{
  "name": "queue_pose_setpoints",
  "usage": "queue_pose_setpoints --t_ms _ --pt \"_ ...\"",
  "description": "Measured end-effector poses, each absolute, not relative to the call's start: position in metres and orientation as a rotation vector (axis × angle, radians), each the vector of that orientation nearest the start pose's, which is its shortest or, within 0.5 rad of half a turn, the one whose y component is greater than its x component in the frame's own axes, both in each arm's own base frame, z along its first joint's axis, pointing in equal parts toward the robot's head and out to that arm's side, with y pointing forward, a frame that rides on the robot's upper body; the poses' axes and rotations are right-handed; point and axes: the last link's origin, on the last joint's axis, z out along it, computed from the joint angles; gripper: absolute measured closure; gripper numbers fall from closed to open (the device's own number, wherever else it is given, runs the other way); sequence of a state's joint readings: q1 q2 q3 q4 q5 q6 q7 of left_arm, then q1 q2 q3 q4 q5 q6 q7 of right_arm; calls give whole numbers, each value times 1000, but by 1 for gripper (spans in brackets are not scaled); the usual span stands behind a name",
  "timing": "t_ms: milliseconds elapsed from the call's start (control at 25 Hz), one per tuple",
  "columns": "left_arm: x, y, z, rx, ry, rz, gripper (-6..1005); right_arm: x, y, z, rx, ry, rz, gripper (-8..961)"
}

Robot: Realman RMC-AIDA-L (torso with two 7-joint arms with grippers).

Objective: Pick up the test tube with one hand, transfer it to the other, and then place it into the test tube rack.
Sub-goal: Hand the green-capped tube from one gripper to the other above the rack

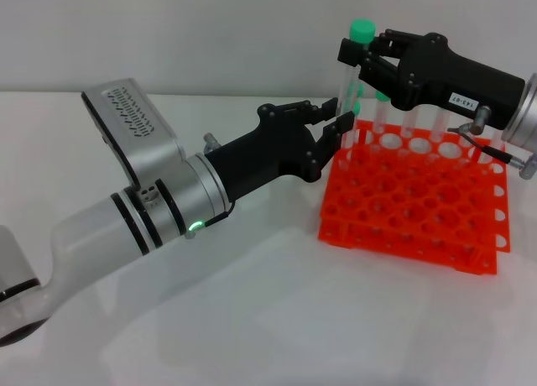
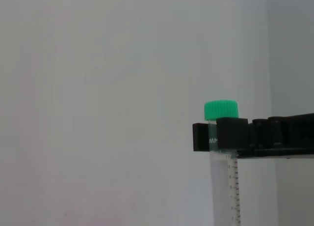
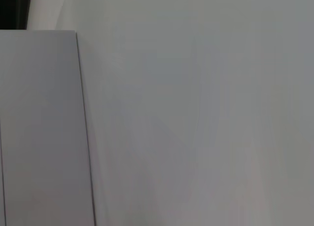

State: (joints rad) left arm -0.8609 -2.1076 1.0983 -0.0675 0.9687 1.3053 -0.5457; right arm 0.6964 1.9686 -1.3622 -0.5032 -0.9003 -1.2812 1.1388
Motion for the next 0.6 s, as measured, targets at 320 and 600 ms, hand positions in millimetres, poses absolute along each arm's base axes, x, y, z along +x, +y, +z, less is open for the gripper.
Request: queue_pose_setpoints --t_ms 320,600 --pt "-181 372 -82 -2345 -242 -1022 808 153 405 15 -2425 288 1218 746" --pt "-185 374 -83 -2337 -257 -992 809 152 405 16 -2417 288 1231 744"
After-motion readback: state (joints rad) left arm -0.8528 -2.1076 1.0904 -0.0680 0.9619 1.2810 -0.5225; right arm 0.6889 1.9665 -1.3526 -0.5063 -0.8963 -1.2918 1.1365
